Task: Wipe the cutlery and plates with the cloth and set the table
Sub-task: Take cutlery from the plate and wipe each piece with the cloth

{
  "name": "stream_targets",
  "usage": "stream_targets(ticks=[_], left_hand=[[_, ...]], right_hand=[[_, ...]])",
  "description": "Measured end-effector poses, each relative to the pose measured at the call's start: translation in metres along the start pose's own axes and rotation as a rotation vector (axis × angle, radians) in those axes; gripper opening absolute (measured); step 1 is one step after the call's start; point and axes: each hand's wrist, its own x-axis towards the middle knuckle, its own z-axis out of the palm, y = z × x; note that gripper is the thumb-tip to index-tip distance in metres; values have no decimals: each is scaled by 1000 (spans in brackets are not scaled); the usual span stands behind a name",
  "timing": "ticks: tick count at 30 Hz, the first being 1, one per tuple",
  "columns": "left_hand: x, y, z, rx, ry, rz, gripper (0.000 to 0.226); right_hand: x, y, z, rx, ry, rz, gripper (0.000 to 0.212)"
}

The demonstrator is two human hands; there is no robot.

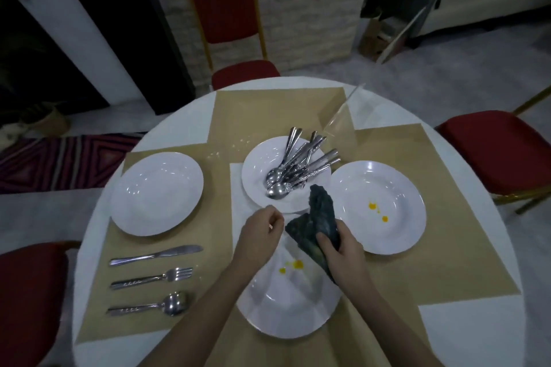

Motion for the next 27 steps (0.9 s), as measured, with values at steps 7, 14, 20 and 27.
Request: stream_targets(ticks=[7,14,20,27], left_hand=[[92,17,23,120,158,13,8],[171,21,44,357,117,47,18],[197,22,61,585,69,125,24],[196,20,55,570,25,265,26]], right_hand=[[45,20,-46,-288,-136,-194,27],[56,34,-51,-226,-182,-148,28],[67,34,-42,-180,-260,-122,22],[68,34,-34,-136,-274,-87,22]])
